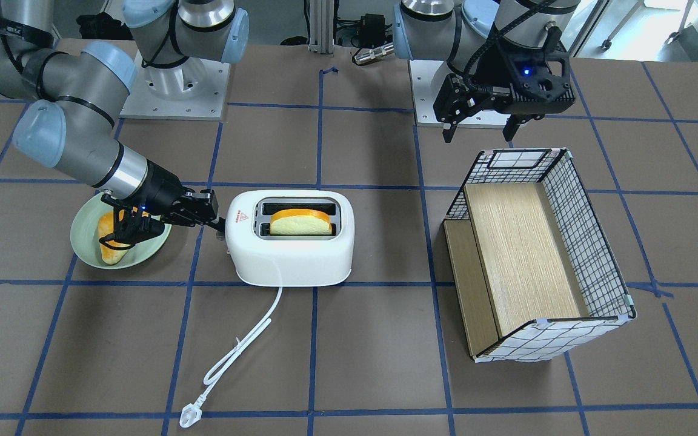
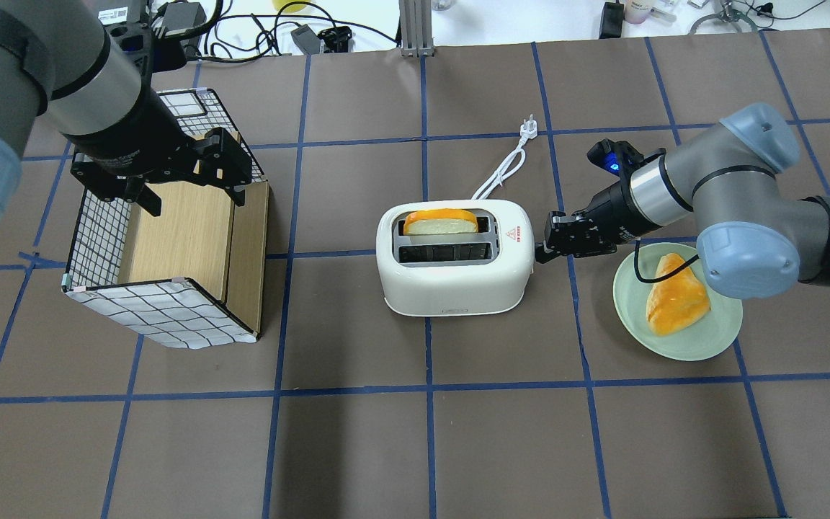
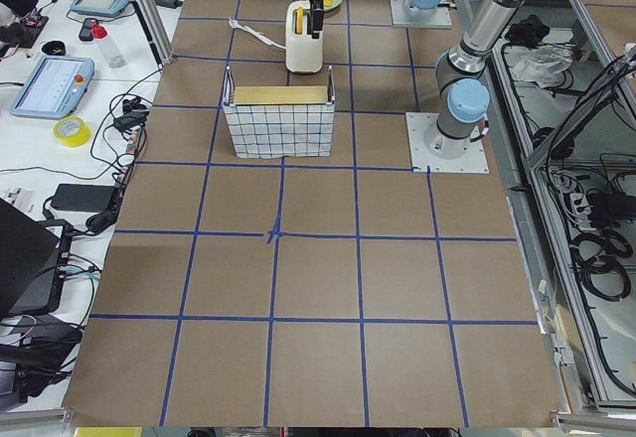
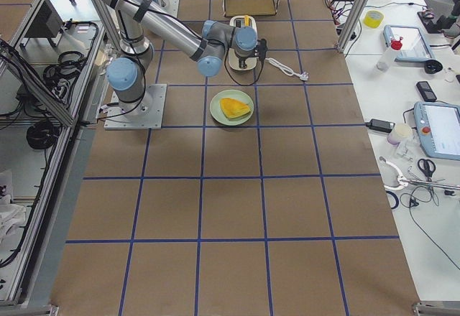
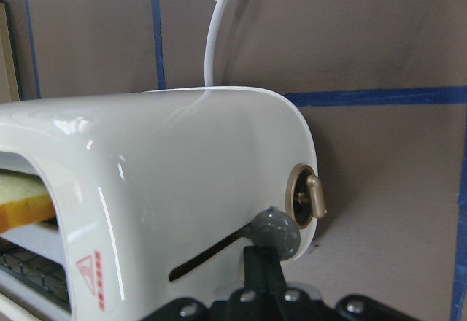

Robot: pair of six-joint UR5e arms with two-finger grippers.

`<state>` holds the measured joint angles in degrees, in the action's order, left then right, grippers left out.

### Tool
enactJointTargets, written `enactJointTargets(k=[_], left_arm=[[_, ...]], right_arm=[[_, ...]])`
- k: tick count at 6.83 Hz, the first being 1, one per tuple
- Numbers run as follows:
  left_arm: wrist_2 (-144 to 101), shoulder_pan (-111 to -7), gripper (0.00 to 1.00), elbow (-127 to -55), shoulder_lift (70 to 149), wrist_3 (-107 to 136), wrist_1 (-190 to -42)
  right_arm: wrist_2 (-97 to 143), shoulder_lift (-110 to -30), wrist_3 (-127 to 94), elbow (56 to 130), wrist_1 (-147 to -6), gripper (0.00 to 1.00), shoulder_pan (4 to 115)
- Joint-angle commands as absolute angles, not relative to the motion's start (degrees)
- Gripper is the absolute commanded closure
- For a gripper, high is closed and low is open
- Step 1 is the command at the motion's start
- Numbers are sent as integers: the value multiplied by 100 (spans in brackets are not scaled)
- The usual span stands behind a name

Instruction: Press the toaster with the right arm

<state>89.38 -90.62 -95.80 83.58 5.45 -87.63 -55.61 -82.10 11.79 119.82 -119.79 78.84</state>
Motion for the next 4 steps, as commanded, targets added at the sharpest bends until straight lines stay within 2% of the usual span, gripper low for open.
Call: enactJointTargets(k=[1, 2, 3, 4], left_arm=[[8938, -9062, 0, -9580, 8358, 545, -8763], [8938, -9062, 0, -9580, 8358, 545, -8763], [8938, -9062, 0, -9571, 8358, 545, -8763], [8938, -9062, 0, -9571, 8358, 545, -8763]], right_arm=[[-5607, -8270, 1108, 11971, -11962, 100, 7875], [-5642, -8279, 1099, 11910, -11936, 94, 7866], [-5773, -8323, 1003, 11805, -11901, 34, 7866], [-6157, -8454, 802, 11717, -11839, 3, 7858]])
